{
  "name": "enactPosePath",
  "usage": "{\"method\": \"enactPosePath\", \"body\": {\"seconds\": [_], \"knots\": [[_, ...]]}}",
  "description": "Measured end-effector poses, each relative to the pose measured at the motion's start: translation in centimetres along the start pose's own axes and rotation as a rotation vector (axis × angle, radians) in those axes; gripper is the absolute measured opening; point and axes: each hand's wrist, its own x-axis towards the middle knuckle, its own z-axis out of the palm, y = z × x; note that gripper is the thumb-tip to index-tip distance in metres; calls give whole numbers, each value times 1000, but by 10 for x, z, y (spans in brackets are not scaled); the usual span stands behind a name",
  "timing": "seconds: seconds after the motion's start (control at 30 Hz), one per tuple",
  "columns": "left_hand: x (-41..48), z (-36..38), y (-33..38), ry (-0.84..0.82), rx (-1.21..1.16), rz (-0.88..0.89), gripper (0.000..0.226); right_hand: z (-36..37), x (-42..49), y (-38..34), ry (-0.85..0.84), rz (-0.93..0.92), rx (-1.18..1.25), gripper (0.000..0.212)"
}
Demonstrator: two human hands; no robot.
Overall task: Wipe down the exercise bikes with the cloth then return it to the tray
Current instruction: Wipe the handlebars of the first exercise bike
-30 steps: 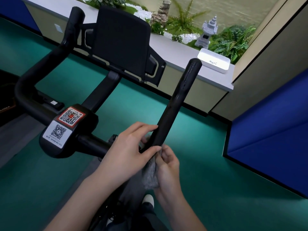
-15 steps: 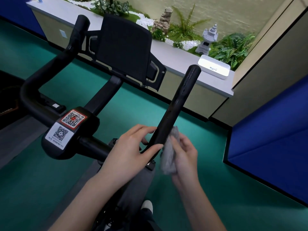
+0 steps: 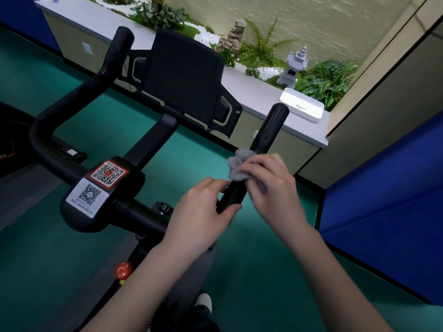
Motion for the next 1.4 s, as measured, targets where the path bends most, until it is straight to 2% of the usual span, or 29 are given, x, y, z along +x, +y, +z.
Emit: {"method": "enactPosePath", "body": {"seconds": [0.1,0.2,0.33,0.43,0.5,0.57,0.63,0.7,0.83,0.9,1.03,1.2,1.4], "knots": [[-1,0,-2,3,-7,-7,38,-6,20,12,61,29,-114,23],[0,0,-3,-7,-27,-7,38,-10,23,10,117,28,-75,21],[3,-1,-5,-13,-68,-13,40,-4,16,-3,-131,-91,-22,25],[3,-1,-6,-20,-77,-8,40,-5,35,0,-184,-128,-115,24],[3,-1,-6,-23,-78,1,40,-10,48,4,-166,-141,-218,20],[3,-1,-8,-30,-79,8,41,-14,56,11,-75,-113,-286,18],[3,-2,-8,-36,-95,11,43,-19,57,16,58,-53,-288,19],[6,-2,-7,-40,-125,20,48,-20,49,18,112,-72,-252,20],[17,-1,-4,-59,-127,80,55,-4,20,16,-41,-194,-197,19],[23,0,-2,-60,-120,100,57,-3,24,22,-41,-191,-222,17],[31,5,2,-63,-129,121,57,-4,41,35,107,-181,-275,18],[41,9,5,-66,-154,125,57,-1,34,38,462,34,-120,20],[47,16,2,-38,-189,111,51,39,-5,23,464,123,63,21]]}}
